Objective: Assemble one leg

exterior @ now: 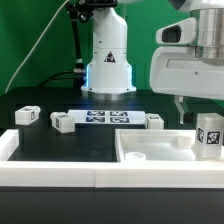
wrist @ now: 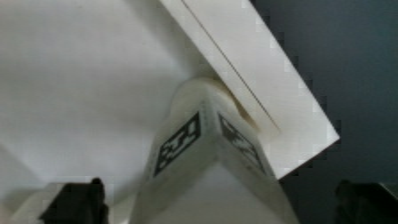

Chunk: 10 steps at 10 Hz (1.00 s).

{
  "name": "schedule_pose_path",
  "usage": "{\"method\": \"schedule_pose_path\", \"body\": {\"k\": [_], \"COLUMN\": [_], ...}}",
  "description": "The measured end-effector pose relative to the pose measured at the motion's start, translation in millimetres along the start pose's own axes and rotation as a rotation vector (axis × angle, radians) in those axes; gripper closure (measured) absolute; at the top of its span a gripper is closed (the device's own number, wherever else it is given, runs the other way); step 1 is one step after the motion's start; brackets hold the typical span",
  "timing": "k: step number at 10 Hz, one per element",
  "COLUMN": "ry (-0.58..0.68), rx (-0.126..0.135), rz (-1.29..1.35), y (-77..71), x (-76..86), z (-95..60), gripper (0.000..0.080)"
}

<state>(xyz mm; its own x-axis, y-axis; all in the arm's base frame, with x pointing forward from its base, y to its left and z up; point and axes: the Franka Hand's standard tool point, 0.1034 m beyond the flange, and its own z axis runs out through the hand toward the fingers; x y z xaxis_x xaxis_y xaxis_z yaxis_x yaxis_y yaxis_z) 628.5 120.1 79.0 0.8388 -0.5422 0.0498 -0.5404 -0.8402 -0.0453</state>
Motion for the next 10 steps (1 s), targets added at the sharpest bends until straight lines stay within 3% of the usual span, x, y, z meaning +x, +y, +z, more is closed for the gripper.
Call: {"method": "schedule_pose_path", "body": {"k": [5,6,7,9,10], "ry": [0.008,0.008,0.009,0.008,0.008], "rx": [-0.015,-0.018,-0.018,-0.018,-0.018], "rz": [-0.486,-0.511,-0.508,-0.508,-0.486], "y": [2.5,3.2,3.2,3.3,3.6], "x": [2.3,2.9,2.9,2.9,3.0], "z": [3.3,3.3,3.4,3.4,3.6], "gripper": [0.015,0.0207,0.0207,0.0512,0.0512]}}
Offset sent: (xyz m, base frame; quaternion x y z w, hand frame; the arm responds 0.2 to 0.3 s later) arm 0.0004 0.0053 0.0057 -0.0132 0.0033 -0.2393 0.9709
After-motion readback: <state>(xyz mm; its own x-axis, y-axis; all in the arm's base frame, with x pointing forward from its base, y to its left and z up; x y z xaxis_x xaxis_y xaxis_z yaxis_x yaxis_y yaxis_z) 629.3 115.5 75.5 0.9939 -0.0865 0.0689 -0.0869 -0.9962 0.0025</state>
